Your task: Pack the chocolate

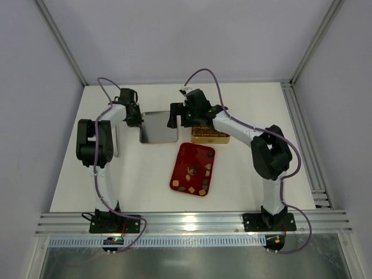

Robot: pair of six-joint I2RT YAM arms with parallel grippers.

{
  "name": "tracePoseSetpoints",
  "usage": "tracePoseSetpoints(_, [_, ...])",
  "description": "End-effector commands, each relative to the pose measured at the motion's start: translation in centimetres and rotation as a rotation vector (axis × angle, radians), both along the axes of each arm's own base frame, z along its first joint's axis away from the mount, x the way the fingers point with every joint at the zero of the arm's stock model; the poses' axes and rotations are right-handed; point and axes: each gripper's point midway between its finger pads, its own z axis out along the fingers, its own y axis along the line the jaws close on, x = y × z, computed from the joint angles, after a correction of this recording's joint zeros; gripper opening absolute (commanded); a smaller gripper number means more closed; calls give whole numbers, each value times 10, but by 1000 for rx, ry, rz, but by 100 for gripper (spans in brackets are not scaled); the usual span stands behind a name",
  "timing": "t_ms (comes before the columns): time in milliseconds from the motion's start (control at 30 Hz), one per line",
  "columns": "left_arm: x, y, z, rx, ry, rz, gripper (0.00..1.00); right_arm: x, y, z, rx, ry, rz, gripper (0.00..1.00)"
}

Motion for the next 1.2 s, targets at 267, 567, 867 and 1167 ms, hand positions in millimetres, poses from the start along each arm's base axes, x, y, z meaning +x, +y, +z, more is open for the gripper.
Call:
tracePoseSetpoints(267, [-3, -5, 12, -46, 4, -34, 0, 30, 20, 13, 43, -32, 31, 95])
tracePoseSetpoints(567, [-4, -4, 43, -149, -26, -47, 0, 49, 14, 4, 29, -8, 21, 95])
tracePoseSetpoints(867, [-8, -1, 66, -207, -54, -37, 0, 57, 15, -6, -5, 7, 20, 94])
tracePoseSetpoints(1167, [-12, -4, 56, -221, -23, -49, 16, 61, 14, -17, -41, 24, 18, 94])
